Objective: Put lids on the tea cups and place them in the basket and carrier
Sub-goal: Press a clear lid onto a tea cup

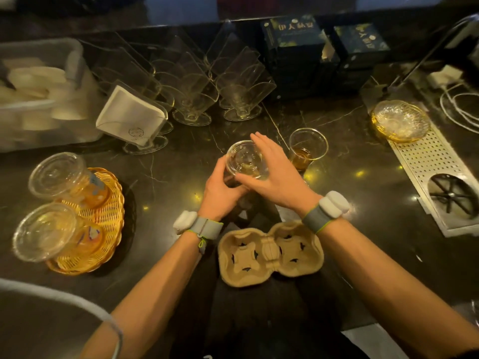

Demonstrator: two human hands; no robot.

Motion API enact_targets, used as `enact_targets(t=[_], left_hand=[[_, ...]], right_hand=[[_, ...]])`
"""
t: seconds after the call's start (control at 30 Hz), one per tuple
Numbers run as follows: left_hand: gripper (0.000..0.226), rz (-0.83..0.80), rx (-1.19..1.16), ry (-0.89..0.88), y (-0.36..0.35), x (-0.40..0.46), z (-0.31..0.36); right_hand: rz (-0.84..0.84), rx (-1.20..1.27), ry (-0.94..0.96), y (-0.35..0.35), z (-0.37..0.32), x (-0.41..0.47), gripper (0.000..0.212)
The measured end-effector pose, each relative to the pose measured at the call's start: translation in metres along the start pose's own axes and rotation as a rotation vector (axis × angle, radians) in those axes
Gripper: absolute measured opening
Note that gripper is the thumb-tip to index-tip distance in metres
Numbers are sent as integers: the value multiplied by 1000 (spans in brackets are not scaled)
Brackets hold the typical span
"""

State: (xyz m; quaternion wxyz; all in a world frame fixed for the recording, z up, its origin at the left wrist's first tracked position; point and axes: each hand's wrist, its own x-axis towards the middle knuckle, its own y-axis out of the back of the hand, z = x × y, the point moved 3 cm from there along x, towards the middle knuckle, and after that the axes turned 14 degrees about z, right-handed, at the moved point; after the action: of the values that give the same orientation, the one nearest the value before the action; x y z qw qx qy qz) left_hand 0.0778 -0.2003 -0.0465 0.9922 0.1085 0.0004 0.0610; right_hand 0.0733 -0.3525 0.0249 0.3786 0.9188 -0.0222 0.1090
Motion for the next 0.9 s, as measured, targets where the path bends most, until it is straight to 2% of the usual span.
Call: enact_targets(t=[0.17,0.4,0.9], left_hand=[[66,30,-10,-56,20,-28,14],[67,22,9,-71,32,-69,22],[79,36,188,-106,48,-141,5]], right_hand=[[-4,225,-126,12,-8,-34,108],[-20,361,-161,12,-18,-71,105],[-8,313,-168,9,-23,-140,105]])
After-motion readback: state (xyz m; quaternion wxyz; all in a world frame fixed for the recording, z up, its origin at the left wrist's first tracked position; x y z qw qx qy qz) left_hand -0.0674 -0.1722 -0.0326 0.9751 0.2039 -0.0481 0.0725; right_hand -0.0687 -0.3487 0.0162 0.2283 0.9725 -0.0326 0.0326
